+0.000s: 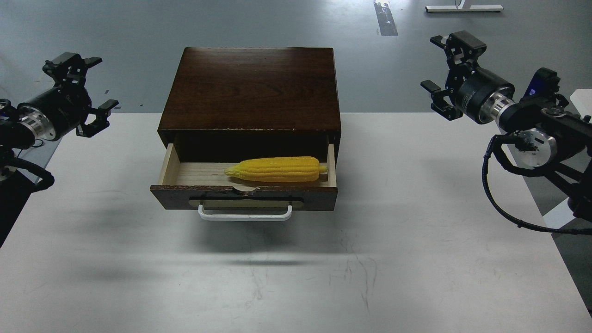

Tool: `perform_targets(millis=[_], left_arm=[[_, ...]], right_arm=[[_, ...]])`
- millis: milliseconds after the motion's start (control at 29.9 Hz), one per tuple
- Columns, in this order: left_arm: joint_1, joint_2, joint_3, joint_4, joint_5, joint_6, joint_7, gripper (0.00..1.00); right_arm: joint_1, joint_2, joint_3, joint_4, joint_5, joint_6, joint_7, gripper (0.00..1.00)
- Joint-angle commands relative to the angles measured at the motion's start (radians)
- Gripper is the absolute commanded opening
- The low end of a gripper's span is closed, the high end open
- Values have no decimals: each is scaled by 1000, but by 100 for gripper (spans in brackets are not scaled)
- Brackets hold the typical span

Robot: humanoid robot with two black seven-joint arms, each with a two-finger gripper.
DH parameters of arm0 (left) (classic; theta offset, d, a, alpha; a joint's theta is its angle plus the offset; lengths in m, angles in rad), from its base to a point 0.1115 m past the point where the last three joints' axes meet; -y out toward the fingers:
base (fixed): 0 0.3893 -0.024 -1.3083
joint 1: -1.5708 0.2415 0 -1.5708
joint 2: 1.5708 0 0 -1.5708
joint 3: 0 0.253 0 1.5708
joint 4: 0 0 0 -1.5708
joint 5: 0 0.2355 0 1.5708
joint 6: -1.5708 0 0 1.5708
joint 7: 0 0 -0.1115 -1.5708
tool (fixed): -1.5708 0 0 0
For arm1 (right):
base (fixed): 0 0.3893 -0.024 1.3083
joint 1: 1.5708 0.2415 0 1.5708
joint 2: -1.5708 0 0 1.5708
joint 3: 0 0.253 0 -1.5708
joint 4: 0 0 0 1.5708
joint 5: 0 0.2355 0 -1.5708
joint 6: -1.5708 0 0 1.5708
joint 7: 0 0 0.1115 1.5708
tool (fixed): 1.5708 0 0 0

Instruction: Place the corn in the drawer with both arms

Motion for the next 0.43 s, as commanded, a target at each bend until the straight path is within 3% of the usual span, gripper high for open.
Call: perform_targets(millis=[0, 401], left_arm=[[0, 2, 0, 1, 0, -2, 0, 99], [22, 0, -1, -1, -21, -17, 2, 99]], right_arm=[[-33, 4, 4, -4, 101, 19, 0, 99], [-77, 57, 1, -83, 123, 26, 12, 100]])
